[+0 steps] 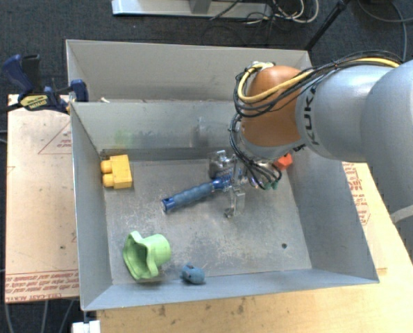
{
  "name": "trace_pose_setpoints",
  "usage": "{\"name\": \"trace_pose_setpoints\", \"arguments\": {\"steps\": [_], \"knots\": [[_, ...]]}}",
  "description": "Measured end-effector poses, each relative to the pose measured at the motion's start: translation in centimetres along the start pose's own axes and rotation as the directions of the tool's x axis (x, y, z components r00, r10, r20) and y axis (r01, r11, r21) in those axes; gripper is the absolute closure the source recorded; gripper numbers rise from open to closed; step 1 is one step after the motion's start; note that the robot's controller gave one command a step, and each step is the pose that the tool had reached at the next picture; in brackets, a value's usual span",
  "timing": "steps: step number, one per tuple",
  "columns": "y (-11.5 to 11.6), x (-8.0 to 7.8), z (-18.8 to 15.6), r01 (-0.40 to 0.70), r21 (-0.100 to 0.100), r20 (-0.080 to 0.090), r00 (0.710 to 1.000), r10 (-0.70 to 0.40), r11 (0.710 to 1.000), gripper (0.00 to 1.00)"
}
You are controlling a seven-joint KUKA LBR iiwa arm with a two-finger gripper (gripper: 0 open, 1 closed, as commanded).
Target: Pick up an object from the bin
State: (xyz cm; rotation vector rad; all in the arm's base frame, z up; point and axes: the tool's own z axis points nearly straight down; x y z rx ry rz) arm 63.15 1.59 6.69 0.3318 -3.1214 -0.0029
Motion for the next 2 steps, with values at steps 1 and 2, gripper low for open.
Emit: {"name": "trace_pose_setpoints", "arguments": {"steps": [1,2], "knots": [[-0.1,-0.1,-0.3,-0.001,0.001,0.003,1.0,0.001,1.0,1.0],[0.2,1.4,-10.8,0.029,0.004,0.012,0.999,-0.029,1.0,1.0]]}}
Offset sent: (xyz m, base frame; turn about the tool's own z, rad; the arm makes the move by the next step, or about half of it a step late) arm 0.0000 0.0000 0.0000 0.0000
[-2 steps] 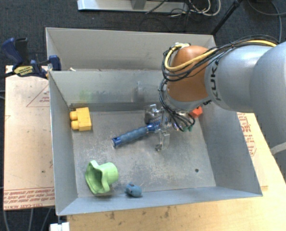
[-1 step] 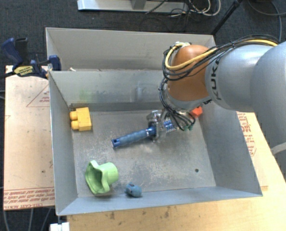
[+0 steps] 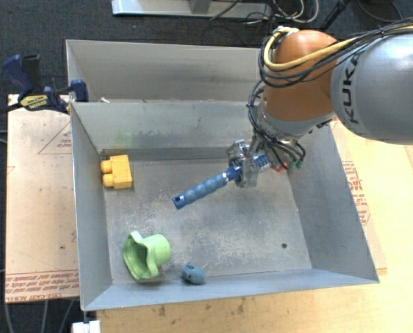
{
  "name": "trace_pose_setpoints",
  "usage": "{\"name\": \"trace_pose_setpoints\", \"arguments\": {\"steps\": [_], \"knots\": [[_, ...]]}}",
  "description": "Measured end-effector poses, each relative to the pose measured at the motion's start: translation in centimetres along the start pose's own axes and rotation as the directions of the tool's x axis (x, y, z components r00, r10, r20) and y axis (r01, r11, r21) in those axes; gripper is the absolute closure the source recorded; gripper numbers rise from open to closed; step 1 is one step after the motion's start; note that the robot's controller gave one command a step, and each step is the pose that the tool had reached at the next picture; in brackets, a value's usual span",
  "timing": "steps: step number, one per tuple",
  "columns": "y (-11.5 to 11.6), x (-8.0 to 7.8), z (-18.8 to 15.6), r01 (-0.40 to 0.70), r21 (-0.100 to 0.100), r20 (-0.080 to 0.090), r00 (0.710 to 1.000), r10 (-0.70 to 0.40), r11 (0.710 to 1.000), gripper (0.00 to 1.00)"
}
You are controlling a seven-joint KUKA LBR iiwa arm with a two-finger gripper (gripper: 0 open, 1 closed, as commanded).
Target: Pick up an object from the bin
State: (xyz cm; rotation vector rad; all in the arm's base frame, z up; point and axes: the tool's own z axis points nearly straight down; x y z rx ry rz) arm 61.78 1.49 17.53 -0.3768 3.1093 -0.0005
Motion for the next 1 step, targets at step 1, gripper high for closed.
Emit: {"name": "trace_pose_setpoints", "arguments": {"steps": [1], "knots": [[-0.36,0.07,-23.33,-0.071,0.001,0.002,0.997,0.071,0.998,1.0]]}}
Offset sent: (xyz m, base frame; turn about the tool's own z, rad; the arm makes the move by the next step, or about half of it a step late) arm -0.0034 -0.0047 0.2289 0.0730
